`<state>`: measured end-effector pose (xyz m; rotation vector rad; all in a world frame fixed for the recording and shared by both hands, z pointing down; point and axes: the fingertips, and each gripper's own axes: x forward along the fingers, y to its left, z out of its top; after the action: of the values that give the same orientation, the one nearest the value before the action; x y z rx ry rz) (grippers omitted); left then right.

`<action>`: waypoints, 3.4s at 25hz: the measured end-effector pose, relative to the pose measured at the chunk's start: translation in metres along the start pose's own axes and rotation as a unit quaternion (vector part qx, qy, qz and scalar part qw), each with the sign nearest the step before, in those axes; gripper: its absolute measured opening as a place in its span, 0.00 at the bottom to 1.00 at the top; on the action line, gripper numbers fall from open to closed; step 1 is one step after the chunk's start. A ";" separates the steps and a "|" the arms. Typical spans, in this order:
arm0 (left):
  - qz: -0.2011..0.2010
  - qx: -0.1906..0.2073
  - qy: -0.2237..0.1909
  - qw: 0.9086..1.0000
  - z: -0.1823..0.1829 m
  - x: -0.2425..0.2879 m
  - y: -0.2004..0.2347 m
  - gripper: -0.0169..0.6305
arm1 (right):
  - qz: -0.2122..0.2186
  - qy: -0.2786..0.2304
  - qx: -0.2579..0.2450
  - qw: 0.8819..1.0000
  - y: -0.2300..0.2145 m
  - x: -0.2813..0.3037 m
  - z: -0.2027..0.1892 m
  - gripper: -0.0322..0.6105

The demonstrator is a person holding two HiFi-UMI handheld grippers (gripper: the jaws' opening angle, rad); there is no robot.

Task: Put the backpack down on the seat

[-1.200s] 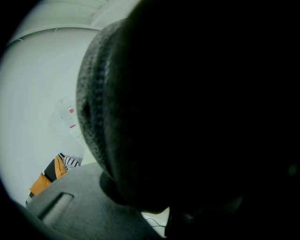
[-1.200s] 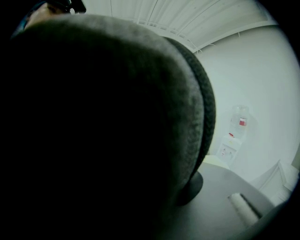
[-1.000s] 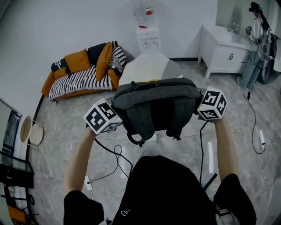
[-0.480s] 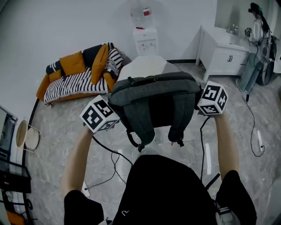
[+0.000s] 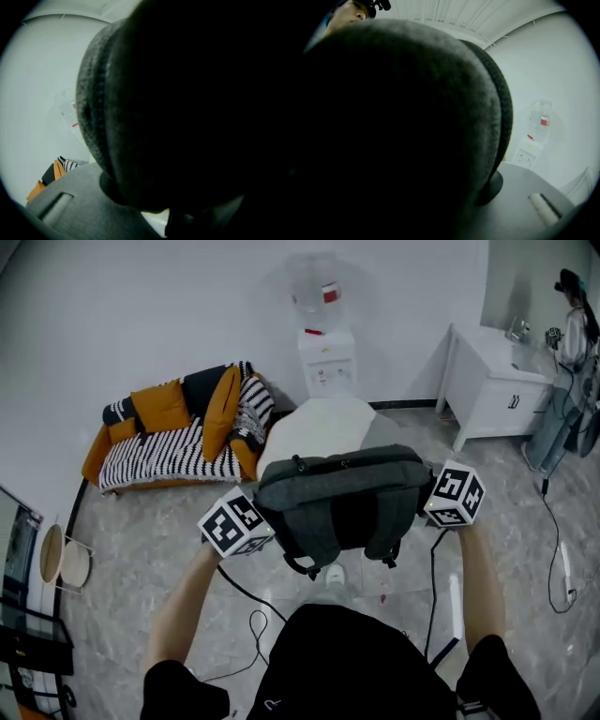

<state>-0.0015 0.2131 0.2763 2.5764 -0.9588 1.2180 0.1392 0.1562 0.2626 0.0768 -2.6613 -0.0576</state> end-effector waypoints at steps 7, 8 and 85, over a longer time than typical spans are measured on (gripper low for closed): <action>0.013 0.008 0.020 1.000 0.005 0.009 0.129 0.21 | 0.007 -0.022 0.004 1.000 -0.108 0.064 0.036 0.34; 0.014 0.008 0.019 1.000 0.005 0.011 0.147 0.21 | 0.007 -0.021 0.005 1.000 -0.123 0.073 0.041 0.34; -0.100 -0.100 0.032 0.989 -0.082 0.336 0.458 0.22 | -0.001 0.094 0.222 0.971 -0.464 0.282 -0.148 0.34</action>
<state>-0.1704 -0.2823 0.5124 2.3958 -0.7456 1.0856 -0.0219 -0.3289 0.4985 0.2176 -2.4354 0.5201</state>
